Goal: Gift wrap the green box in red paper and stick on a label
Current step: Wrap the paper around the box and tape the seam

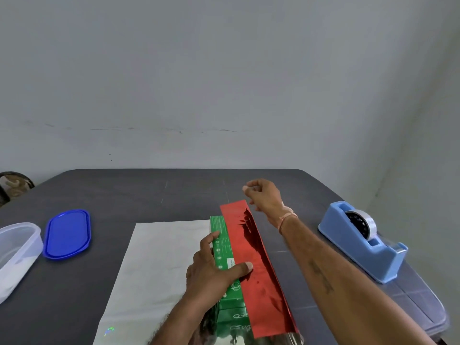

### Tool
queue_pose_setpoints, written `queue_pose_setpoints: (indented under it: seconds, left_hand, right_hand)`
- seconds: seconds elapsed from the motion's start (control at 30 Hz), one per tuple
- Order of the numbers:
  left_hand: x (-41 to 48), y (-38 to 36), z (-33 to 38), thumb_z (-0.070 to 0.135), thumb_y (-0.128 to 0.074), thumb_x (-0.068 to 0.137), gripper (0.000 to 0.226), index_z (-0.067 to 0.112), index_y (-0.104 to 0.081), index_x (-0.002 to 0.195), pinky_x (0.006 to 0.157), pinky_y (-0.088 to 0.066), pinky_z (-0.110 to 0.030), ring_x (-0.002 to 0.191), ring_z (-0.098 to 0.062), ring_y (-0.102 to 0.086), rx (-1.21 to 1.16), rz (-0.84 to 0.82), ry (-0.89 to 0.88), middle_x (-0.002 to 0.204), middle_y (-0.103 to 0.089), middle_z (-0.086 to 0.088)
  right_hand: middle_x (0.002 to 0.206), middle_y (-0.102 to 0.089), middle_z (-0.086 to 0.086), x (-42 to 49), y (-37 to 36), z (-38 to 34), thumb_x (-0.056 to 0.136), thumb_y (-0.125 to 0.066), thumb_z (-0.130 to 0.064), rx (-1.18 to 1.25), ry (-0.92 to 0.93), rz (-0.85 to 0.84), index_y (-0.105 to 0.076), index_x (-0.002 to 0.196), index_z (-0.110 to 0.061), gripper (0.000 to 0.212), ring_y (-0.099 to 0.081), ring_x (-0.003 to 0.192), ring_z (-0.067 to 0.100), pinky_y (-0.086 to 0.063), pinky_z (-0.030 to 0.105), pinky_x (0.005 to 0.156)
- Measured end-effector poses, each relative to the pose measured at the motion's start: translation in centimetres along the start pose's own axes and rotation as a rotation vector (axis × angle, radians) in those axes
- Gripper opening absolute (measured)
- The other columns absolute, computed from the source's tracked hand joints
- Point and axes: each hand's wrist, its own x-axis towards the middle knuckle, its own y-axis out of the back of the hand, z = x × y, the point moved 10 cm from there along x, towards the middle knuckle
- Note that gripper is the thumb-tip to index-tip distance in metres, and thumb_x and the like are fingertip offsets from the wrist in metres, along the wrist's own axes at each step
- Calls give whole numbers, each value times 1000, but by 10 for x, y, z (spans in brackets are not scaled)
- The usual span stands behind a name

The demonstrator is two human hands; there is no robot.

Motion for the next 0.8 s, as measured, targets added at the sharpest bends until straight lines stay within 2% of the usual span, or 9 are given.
queue_pose_setpoints:
  seconds: [0.1,0.2,0.27,0.37,0.47,0.53,0.6,0.7,0.8]
  left_hand:
    - [0,-1,0,82,-77,42,101,72,-20,125,113,-41,-49,128,-21,-48,0,-8,9,131,-44,9]
    - [-1,-2,0,80,-78,43,103,68,-22,129,114,-41,-50,134,-24,-44,-20,-26,15,133,-41,8]
    - [-1,-2,-1,79,-80,44,102,70,-22,128,113,-42,-51,134,-27,-44,-32,-34,29,135,-40,7]
    - [0,-2,-4,78,-81,46,97,75,-21,122,111,-44,-52,133,-31,-46,-34,-44,52,136,-40,4]
    - [0,-2,-4,80,-78,46,91,79,-20,117,112,-43,-53,135,-32,-44,-23,-47,57,142,-38,1]
    - [-1,-3,-3,81,-75,47,93,76,-21,122,113,-41,-54,138,-32,-41,-19,-54,52,148,-35,1]
    - [-2,-3,0,82,-73,47,92,74,-21,122,113,-41,-53,140,-31,-39,-19,-53,38,152,-32,1]
    - [-3,-4,0,81,-73,48,89,77,-21,121,109,-45,-48,138,-29,-42,-29,-59,39,152,-32,1]
    - [-3,-2,-4,84,-77,48,81,87,-21,107,109,-46,-52,133,-30,-47,-41,-40,54,145,-39,3]
  right_hand:
    - [107,-72,-3,-16,-10,9,94,-71,-35,-75,37,-177,-70,119,-21,28,-69,96,14,-55,25,65]
    - [110,-67,-7,-35,8,12,95,-70,-38,-7,72,-85,-69,124,-24,33,-67,106,15,-59,34,88]
    - [118,-65,-7,-59,17,13,97,-67,-42,67,85,-104,-65,130,-27,37,-65,113,14,-58,38,93]
    - [136,-61,-11,-106,16,20,97,-65,-49,119,99,-282,-56,141,-39,46,-56,128,11,-50,37,104]
    - [151,-49,-20,-146,18,31,91,-71,-54,130,84,-396,-50,143,-53,56,-42,141,9,-39,41,115]
    - [156,-43,-19,-167,17,36,90,-75,-49,133,67,-440,-45,146,-53,64,-41,138,-1,-42,28,111]
    - [155,-42,-18,-183,14,38,90,-75,-42,157,44,-472,-42,150,-48,68,-43,130,-10,-47,10,95]
    - [156,-38,-16,-196,11,39,91,-75,-38,184,24,-494,-40,151,-47,70,-46,123,-13,-48,6,85]
    - [154,-37,-10,-204,8,37,93,-73,-30,233,-14,-500,-37,154,-43,72,-55,106,-16,-51,8,78]
